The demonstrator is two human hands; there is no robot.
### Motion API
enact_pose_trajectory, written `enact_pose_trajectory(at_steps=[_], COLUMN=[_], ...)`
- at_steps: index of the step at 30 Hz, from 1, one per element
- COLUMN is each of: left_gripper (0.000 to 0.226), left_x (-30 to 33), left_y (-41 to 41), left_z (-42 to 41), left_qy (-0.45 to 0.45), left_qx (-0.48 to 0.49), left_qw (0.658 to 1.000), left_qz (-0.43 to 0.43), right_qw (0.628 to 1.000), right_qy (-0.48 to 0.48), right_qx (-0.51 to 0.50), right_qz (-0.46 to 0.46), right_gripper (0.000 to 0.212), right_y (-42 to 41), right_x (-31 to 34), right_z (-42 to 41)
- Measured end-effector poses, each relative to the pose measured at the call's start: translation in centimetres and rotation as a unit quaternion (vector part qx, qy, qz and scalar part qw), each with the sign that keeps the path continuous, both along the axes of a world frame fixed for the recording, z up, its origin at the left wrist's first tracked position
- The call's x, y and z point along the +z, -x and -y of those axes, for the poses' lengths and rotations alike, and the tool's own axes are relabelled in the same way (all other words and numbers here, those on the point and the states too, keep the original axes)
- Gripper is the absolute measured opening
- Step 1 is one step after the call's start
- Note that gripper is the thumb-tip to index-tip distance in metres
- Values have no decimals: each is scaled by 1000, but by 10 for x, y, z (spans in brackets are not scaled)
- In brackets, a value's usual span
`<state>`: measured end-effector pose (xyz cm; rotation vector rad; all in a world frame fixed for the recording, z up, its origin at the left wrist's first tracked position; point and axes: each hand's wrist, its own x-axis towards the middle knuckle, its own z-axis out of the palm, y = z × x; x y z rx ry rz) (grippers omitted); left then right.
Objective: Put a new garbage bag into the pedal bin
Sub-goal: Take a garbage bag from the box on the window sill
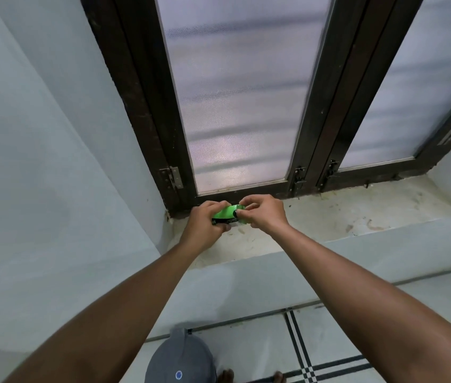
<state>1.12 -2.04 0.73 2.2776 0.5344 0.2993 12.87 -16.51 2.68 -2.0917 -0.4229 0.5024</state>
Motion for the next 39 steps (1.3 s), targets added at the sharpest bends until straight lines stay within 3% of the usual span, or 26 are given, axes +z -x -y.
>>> enact_pose_trajectory(at_steps=[7,9,12,16,19,22,27,28,31,34,39], left_gripper=[63,64,63,62,64,67,67,67,68,69,66], left_x=[5,7,9,12,15,17,18,19,20,23,30], left_y=[0,0,-2,-9,-14,-17,-22,-22,-23,-25,-28], left_z=[2,1,1,3,2,1,1,0,-1,-1,2], left_qy=[25,27,24,11,17,52,63,62,52,51,28], left_qx=[-10,-11,-20,-35,-21,-9,-18,-18,-24,-13,-60], left_qw=[1000,1000,999,999,1000,998,998,998,998,998,998], left_qz=[-4,-8,-10,3,16,25,22,21,15,19,21], right_qw=[999,998,987,971,983,981,964,969,993,997,987], right_qy=[32,56,116,72,24,46,53,39,13,37,105], right_qx=[-6,3,21,84,89,136,139,124,67,61,2], right_qz=[12,11,111,211,159,130,219,209,101,41,124], right_gripper=[7,17,17,24,38,44,7,2,20,13,26], right_y=[0,-4,-6,-1,1,-4,-8,-9,-13,-18,-27], right_x=[12,12,5,1,8,8,11,12,16,17,21], right_z=[7,10,16,15,13,16,21,21,19,20,19])
